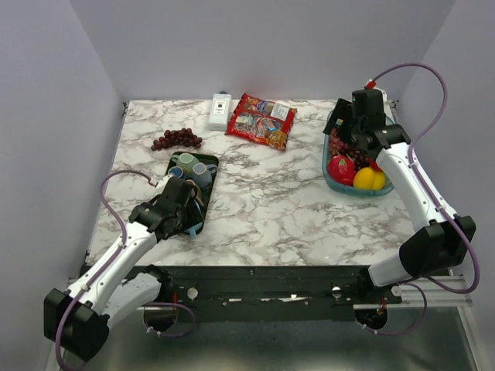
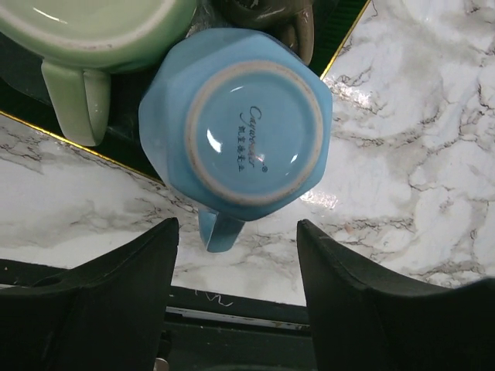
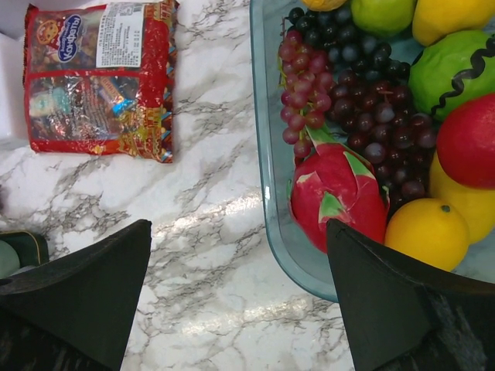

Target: Turn the mug right side up

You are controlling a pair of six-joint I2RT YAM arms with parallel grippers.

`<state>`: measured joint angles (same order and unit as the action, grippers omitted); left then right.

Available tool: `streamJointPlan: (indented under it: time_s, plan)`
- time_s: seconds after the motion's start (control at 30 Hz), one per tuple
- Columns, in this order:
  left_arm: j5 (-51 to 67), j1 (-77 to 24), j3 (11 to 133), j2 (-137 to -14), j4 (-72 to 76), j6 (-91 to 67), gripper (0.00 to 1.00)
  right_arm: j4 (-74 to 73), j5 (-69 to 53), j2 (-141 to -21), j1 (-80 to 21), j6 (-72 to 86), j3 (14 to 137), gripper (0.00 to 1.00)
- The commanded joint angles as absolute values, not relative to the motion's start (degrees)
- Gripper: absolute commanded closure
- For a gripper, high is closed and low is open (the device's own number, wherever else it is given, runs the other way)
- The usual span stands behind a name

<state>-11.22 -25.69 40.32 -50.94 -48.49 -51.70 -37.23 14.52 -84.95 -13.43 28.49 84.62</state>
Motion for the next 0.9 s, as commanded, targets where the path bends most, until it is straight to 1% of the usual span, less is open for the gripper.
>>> streamJointPlan:
  time_s: [0.0, 0.03, 0.07, 0.23, 0.43, 0.83, 0.87]
  plan:
    - [-16.6, -26.5, 41.1, -53.8, -45.8, -50.4, 0.32, -39.2, 16.9, -83.8, -13.6, 29.0, 83.4, 0.0]
    - [-16.7, -26.6, 41.3, -54.3, -45.5, -50.1, 0.33, -39.3, 16.9, -83.8, -13.6, 29.0, 83.1, 0.0]
    - [-16.6, -26.6, 41.6, -54.7, -45.2, -49.7, 0.36, -39.3, 16.8, -83.8, -13.7, 29.2, 83.0, 0.0]
    - [-17.0, -27.5, 42.0, -57.0, -45.1, -49.2, 0.46, -39.7, 17.7, -83.7, -13.6, 29.4, 82.4, 0.0]
    - [-19.1, -29.4, 40.5, -57.3, -44.4, -51.4, 0.51, -39.9, 18.3, -84.0, -13.6, 29.5, 82.0, 0.0]
    - [-23.4, -31.5, 38.3, -57.7, -43.8, -54.1, 0.73, -40.5, 19.2, -85.1, -13.7, 29.5, 82.9, 0.0]
    - [-23.5, -31.5, 38.3, -57.7, -43.8, -54.0, 0.78, -40.4, 19.2, -85.1, -13.6, 29.4, 83.0, 0.0]
